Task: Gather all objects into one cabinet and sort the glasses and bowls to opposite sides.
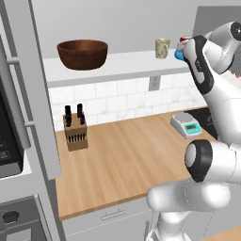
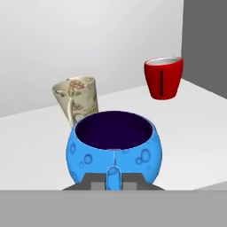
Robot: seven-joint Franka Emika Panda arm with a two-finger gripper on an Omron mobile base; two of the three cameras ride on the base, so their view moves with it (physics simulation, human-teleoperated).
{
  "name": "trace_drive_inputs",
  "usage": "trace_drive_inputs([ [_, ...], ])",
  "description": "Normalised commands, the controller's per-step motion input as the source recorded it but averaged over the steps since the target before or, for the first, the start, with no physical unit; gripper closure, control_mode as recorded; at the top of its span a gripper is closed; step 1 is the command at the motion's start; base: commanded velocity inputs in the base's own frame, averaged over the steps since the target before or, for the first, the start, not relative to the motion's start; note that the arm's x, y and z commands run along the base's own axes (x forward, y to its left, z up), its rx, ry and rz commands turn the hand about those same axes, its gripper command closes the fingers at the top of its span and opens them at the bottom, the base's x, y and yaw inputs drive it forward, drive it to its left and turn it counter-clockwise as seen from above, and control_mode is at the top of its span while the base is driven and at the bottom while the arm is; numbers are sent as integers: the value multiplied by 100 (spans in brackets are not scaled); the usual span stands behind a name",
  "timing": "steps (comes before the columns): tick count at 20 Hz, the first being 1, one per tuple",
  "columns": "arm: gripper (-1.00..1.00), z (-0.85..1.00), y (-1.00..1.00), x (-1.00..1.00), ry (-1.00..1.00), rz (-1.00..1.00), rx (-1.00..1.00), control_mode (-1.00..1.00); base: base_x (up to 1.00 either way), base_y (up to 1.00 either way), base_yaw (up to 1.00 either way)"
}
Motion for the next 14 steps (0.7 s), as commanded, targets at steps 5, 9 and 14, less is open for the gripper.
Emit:
trace_drive_inputs([
  [5,100,-23,-11,58,0,0,0,-100,0,0,0],
  [9,100,-1,-35,61,-4,0,0,-100,0,0,0],
  [14,100,0,-40,41,-2,0,0,-100,0,0,0],
])
